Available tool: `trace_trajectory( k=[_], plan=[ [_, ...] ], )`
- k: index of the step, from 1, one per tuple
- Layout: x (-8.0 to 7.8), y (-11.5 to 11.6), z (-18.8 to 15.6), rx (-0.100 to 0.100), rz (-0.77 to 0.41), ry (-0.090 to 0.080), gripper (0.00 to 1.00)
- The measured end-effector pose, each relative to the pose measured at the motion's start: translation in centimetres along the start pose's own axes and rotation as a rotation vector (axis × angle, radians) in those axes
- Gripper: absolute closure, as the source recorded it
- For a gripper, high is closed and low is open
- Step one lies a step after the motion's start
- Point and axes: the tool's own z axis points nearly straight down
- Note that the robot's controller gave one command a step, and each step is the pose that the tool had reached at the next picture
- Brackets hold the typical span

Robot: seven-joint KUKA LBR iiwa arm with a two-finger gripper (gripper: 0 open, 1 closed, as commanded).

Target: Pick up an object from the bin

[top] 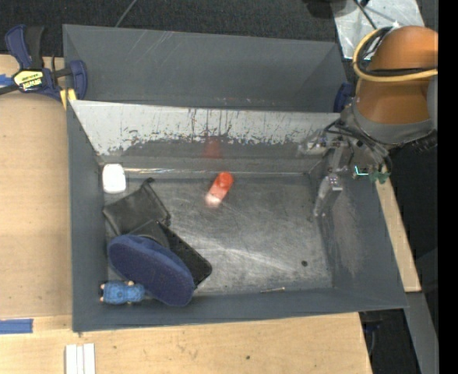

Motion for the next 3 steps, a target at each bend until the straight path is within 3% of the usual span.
trace_trajectory(
  k=[1, 2, 3],
  plan=[
    [-1.6, 1.4, 0.5, 0.000, 0.098, -0.012, 0.00],
    [-1.4, 8.4, 4.0, -0.003, 0.101, -0.004, 0.00],
    [-1.5, 13.9, 9.7, 0.003, 0.152, 0.002, 0.00]
  ],
)
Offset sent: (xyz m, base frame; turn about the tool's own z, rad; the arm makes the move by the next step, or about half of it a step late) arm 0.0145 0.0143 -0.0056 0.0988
